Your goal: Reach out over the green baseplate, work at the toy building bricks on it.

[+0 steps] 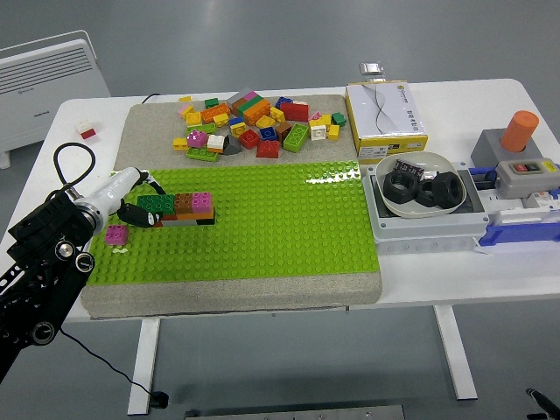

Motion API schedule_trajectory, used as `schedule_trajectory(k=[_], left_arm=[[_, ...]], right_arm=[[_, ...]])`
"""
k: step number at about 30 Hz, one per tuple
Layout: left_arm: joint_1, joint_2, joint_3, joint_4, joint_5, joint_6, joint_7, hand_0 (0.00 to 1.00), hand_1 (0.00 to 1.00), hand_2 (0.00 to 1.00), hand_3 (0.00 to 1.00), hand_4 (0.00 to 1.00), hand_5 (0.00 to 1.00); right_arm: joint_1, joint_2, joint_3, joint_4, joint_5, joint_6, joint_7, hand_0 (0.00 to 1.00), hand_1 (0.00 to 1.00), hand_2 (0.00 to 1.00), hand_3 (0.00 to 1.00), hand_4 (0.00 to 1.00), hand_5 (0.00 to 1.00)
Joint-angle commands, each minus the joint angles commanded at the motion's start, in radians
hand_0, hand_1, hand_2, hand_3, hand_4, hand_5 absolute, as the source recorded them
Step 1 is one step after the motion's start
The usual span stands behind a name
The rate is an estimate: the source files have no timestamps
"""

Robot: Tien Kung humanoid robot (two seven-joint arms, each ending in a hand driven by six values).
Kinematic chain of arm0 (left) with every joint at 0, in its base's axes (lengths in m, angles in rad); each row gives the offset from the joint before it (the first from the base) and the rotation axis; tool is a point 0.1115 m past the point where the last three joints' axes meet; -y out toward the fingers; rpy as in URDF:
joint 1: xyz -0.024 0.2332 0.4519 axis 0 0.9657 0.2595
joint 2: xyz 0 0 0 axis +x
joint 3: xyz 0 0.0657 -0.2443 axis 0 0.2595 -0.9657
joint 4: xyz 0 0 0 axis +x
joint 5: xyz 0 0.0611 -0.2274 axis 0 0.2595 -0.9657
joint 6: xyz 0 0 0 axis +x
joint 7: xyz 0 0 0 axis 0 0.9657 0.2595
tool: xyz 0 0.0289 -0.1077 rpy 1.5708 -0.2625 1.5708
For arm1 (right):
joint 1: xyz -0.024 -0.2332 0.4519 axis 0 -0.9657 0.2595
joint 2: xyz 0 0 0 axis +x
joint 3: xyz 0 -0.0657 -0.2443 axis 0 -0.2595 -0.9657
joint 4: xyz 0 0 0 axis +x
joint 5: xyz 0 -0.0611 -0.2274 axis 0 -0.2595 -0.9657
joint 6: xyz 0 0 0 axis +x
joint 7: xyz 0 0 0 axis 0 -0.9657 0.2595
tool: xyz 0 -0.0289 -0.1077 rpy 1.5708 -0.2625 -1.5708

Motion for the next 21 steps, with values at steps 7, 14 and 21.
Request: schedule_trajectory(k=[7, 14, 21], left_arm=[[0.001, 0.0, 0.001, 0.002, 0.003, -0.004, 0.001, 0.962, 0.925, 0.878, 0.782, 0.5, 0.002], [0.0, -0.002, 0.004, 0.006, 0.002, -0.002, 0.002, 0.962, 0.925, 0.879, 0.788, 0.505, 0.002], [-0.001, -0.001, 0.005, 0.003, 0.003, -0.01, 0.002, 0.962, 0.926, 0.879, 0.784, 0.516, 0.002]], right_arm=[[-0.001, 0.0, 0.0, 0.001, 0.0, 0.0, -0.001, 0.674, 0.633, 0.682, 0.698, 0.706, 0.959], [-0.001, 0.0, 0.0, 0.003, 0.0, 0.0, -0.004, 0.672, 0.632, 0.68, 0.694, 0.705, 0.958], [0.0, 0.0, 0.0, 0.004, 0.0, 0.0, -0.004, 0.672, 0.633, 0.68, 0.694, 0.705, 0.958]])
